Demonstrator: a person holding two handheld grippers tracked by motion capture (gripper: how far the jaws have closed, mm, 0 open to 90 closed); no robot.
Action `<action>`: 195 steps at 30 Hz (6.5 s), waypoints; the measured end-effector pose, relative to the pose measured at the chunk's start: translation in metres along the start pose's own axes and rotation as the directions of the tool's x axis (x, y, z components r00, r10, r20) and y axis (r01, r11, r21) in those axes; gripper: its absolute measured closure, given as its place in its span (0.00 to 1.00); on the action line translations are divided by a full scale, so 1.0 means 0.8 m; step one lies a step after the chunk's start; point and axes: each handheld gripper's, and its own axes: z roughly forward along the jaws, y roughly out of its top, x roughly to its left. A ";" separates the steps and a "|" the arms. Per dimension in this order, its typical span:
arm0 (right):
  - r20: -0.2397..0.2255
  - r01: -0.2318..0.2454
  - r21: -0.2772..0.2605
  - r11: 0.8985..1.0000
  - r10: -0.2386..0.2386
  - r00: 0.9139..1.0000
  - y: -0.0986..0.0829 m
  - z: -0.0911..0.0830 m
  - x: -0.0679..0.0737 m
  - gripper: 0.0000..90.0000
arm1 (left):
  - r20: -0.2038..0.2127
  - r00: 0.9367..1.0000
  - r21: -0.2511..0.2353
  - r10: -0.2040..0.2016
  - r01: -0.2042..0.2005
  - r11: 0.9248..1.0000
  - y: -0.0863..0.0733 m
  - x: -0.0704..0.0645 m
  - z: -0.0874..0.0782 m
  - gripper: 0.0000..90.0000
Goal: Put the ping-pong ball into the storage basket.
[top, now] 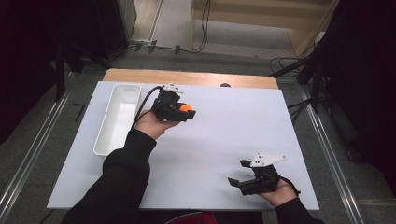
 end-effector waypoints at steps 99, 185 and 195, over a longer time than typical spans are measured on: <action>-0.013 0.014 0.004 1.000 -0.014 1.000 0.004 0.004 0.000 0.16 | -0.176 0.979 0.005 -0.101 0.103 0.995 -0.023 0.084 -0.081 0.56; -0.012 0.014 0.009 1.000 -0.014 1.000 0.005 0.005 0.000 0.16 | -0.395 0.871 -0.067 -0.291 0.289 0.955 -0.069 0.157 -0.103 0.56; -0.012 0.014 0.010 1.000 -0.014 1.000 0.005 0.005 0.000 0.16 | -0.397 0.862 -0.050 -0.314 0.321 0.946 -0.078 0.165 -0.094 0.56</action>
